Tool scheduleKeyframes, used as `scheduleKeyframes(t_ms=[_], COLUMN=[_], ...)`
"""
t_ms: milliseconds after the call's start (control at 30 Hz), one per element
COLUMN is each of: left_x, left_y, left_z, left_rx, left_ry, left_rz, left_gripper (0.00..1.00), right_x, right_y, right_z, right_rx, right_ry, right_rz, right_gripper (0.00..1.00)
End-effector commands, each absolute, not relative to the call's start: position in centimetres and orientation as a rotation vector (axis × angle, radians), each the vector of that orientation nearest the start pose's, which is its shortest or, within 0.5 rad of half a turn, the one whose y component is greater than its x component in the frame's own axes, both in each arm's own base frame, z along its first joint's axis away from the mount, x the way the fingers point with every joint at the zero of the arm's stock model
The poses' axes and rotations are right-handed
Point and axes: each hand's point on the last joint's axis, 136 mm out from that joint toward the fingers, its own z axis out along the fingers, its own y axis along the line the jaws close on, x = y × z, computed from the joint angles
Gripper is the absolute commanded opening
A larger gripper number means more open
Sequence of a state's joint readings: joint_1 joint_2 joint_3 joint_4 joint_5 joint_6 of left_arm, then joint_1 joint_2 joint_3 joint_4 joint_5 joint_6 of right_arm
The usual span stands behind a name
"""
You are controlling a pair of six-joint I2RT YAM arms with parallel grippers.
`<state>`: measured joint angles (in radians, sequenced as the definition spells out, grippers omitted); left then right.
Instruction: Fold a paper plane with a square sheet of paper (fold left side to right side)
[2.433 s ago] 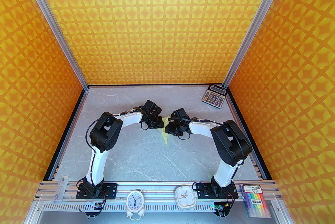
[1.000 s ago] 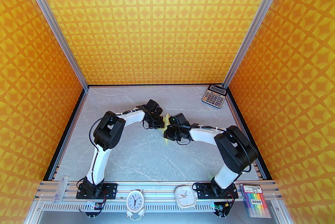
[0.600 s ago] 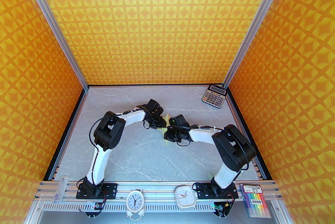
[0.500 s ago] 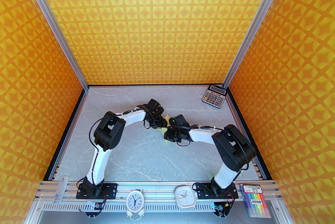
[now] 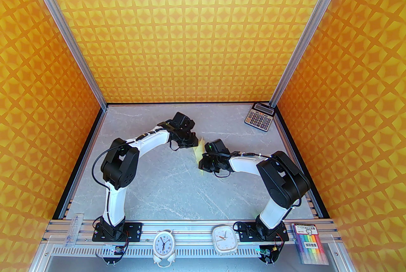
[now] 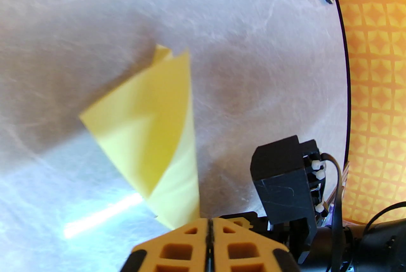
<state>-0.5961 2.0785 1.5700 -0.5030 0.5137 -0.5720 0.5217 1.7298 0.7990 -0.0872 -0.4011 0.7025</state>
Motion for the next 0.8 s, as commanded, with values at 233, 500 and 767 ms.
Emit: scheduleKeyframes(t_ms=[233, 500, 767], left_x=[37.0, 36.5, 36.0], left_y=[-36.3, -35.3, -33.4], left_z=[2.9, -0.9, -2.7], left_rx=[0.192, 0.146, 0.079], left_ry=[2.880, 3.000, 3.093], left_rz=[-1.050, -0.930, -0.746], left_gripper=[0.08, 0.08, 0.04], right_x=[28.0, 27.7, 27.4], right_y=[23.1, 23.1, 23.2], right_z=[-1.0, -1.0, -0.6], right_rx=[0.150, 0.139, 0.130], right_ry=[2.866, 2.868, 2.859], right_rz=[0.810, 0.818, 0.841], right_gripper=[0.08, 0.08, 0.08])
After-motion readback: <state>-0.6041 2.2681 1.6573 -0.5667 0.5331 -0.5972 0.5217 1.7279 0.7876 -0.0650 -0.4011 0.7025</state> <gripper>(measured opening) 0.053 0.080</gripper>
